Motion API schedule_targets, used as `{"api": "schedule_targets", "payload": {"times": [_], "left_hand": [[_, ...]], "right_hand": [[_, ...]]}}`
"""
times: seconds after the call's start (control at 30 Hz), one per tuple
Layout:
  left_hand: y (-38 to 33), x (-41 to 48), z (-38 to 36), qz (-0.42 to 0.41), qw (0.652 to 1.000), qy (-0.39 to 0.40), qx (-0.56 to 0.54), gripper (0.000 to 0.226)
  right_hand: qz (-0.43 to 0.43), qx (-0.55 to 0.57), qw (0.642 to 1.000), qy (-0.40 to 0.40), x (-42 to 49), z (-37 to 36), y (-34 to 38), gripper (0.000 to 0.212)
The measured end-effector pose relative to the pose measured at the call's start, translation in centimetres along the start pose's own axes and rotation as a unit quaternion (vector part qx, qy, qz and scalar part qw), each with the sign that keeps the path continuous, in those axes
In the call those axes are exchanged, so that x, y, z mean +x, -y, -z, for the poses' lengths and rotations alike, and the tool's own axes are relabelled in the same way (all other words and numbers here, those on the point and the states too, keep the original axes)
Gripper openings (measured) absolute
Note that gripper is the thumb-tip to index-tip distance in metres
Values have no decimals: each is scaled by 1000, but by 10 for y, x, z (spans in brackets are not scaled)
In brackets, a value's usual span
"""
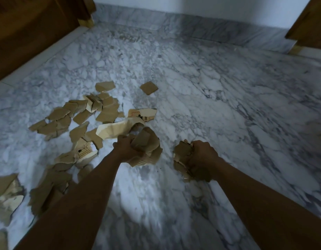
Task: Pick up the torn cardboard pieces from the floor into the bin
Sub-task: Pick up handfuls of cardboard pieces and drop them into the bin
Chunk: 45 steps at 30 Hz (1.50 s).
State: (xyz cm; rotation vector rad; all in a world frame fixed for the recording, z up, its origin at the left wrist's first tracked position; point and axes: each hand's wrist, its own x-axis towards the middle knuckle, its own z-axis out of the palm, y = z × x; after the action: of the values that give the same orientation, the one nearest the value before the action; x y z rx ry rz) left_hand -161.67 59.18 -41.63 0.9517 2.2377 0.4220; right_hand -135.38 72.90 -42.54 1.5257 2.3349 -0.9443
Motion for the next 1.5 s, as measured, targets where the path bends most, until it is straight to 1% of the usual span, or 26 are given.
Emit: {"api": "schedule_targets", "payload": {"times": [0.03,0.07,0.13,0.27,0.33,0.43,0.47,0.53,0.57,0.6,0.67,0.73,0.77,0.8,0.83,0.97,1.0,1.03,1.1,1.2,1.27,1.33,1.4,1.5], "left_hand": [[1,5,-3,-1,1000,2,25,103],[-5,4,-4,0,999,11,49,107],[-9,5,-8,17,997,19,72,104],[5,16,-14,30,999,7,12,97],[7,18,-14,33,999,20,-4,84],[-4,5,-12,6,999,22,-28,67],[-6,2,-11,-2,999,24,-31,62],[-6,-1,-10,-19,998,35,-52,52],[-8,-1,-8,-43,997,33,-54,53],[-5,4,-8,-68,996,26,-50,61],[-1,16,-9,-109,993,26,-27,90],[-3,16,-10,-121,992,38,5,115],[-6,10,-9,-113,992,43,20,119],[-11,4,-8,-105,993,45,23,118],[-11,3,-10,-100,994,47,20,109],[-13,3,-17,-76,995,60,11,42],[-13,2,-18,-74,995,60,12,30],[-13,0,-19,-72,996,58,9,23],[-16,-6,-20,-75,996,48,-6,27],[-12,-14,-24,-71,996,31,-33,30],[-7,-15,-25,-68,996,33,-53,38],[-3,-20,-24,-52,995,43,-77,48],[-1,-25,-21,-43,993,49,-97,54],[2,-30,-15,-33,990,35,-133,56]], "right_hand": [[-9,4,1000,14,3,1,-2,42],[-20,6,999,24,6,2,-4,46],[-42,8,999,34,8,5,-5,49],[-61,25,997,31,3,7,-2,43],[-25,-11,1000,4,0,3,3,34],[67,-79,994,-42,-9,-6,7,15],[99,-94,989,-48,-13,-8,8,14],[146,-118,981,-48,-19,-11,5,20],[159,-126,978,-46,-21,-12,4,25],[166,-135,976,-42,-21,-13,2,31],[183,-141,972,-41,-19,-16,-2,38],[192,-118,974,-40,-17,-17,-7,39],[191,-105,975,-37,-16,-18,-9,39],[188,-94,977,-34,-16,-18,-10,37],[177,-81,981,-27,-15,-17,-11,35],[130,-66,989,-2,-6,-12,-11,29],[124,-69,990,6,-3,-12,-11,28],[122,-71,990,13,-1,-12,-12,28],[127,-76,989,18,-2,-13,-11,28],[154,-75,985,-3,-10,-15,-9,25],[162,-63,985,-9,-18,-14,-11,26],[147,-28,989,-1,-23,-12,-14,29],[112,22,993,16,-27,-11,-17,33],[68,99,992,24,-34,-6,-20,35]]}}
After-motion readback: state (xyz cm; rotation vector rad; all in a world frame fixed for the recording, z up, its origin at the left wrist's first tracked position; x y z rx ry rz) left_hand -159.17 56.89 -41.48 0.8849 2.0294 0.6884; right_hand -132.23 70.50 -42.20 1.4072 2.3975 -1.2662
